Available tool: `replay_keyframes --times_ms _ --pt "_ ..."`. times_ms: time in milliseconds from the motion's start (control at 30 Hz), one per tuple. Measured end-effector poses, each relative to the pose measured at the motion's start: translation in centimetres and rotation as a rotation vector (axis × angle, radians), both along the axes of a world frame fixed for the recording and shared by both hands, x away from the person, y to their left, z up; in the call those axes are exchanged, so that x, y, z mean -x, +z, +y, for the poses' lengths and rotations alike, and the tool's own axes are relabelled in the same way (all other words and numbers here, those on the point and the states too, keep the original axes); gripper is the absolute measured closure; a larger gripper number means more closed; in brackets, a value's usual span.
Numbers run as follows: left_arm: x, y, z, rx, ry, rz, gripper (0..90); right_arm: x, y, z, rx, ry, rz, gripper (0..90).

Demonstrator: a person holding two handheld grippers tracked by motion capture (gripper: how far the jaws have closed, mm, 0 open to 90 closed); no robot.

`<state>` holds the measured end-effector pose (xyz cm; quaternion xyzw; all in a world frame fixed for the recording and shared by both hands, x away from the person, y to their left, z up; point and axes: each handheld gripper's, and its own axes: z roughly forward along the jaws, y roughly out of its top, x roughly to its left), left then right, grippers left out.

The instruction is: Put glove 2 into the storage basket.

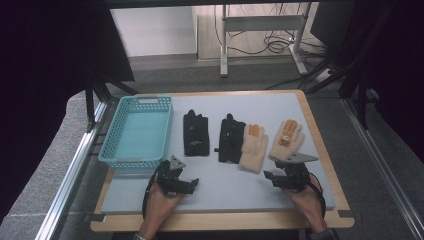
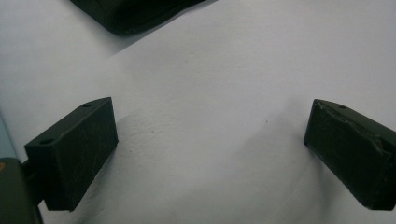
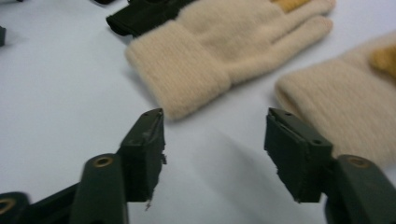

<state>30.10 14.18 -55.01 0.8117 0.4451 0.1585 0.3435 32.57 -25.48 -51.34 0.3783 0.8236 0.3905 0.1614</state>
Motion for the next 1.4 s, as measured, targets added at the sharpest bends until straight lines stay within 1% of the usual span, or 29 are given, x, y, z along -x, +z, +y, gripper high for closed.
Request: replay_keyframes --times_ms 33,67,233,300,433,500,600,667,833,900,967,1033,1067,1100,1133,1200,1233,1267,1367,1400 --pt "0.0 0.0 0.0 0.000 0.000 0.000 3.0 -0.1 0.1 0.2 -0.002 0.006 -0.002 40.9" --pt "0.0 0.0 0.0 0.000 0.000 0.000 3.0 -0.6 0.4 0.8 -0.007 0.025 0.003 44.9" --pt "0.0 0.0 0.0 0.000 0.000 0.000 3.0 -1.8 0.9 2.2 0.012 0.059 0.009 52.4" --pt "0.0 0.0 0.0 -0.001 0.000 0.000 3.0 -2.2 1.1 2.8 0.012 0.069 0.008 54.9" --pt "0.0 0.0 0.0 0.000 0.000 0.000 3.0 -2.9 1.4 3.7 0.017 0.082 0.009 56.9" --pt "0.0 0.0 0.0 0.000 0.000 0.000 3.0 -3.7 1.7 4.8 0.019 0.100 0.010 57.8" --pt "0.0 0.0 0.0 0.000 0.000 0.000 3.0 -4.8 1.9 5.9 0.011 0.109 0.012 57.8" --pt "0.0 0.0 0.0 0.000 0.000 0.000 3.0 -5.6 2.0 6.6 0.015 0.113 0.010 57.0" --pt "0.0 0.0 0.0 0.001 0.001 0.000 3.0 -7.7 2.2 8.6 0.034 0.105 -0.013 47.9" --pt "0.0 0.0 0.0 0.000 0.000 0.000 3.0 -8.5 2.3 9.5 0.050 0.098 -0.022 43.8" --pt "0.0 0.0 0.0 0.000 0.000 0.000 3.0 -9.3 2.3 10.3 0.066 0.094 -0.036 40.0" --pt "0.0 0.0 0.0 0.001 0.001 0.000 3.0 -10.2 2.1 11.0 0.076 0.092 -0.037 36.7" --pt "0.0 0.0 0.0 0.001 0.001 0.000 3.0 -10.2 2.1 11.0 0.076 0.092 -0.037 36.7" --pt "0.0 0.0 0.0 0.001 0.000 0.000 3.0 -11.1 1.7 11.6 0.089 0.085 -0.031 34.4" --pt "0.0 0.0 0.0 0.001 0.000 0.000 3.0 -11.1 1.7 11.6 0.089 0.085 -0.031 34.4" --pt "0.0 0.0 0.0 0.002 0.001 0.000 3.0 -12.0 1.2 12.3 0.100 0.082 -0.021 32.4" --pt "0.0 0.0 0.0 0.002 0.001 -0.001 3.0 -12.6 0.6 12.7 0.122 0.074 -0.015 31.3" --pt "0.0 0.0 0.0 0.002 0.001 -0.001 3.0 -12.6 0.6 12.7 0.122 0.074 -0.015 31.3" --pt "0.0 0.0 0.0 0.003 0.001 -0.001 3.0 -13.8 -0.5 13.2 0.176 0.052 0.007 30.6" --pt "0.0 0.0 0.0 0.003 0.001 -0.001 3.0 -14.1 -0.9 13.3 0.164 0.054 0.021 31.2"
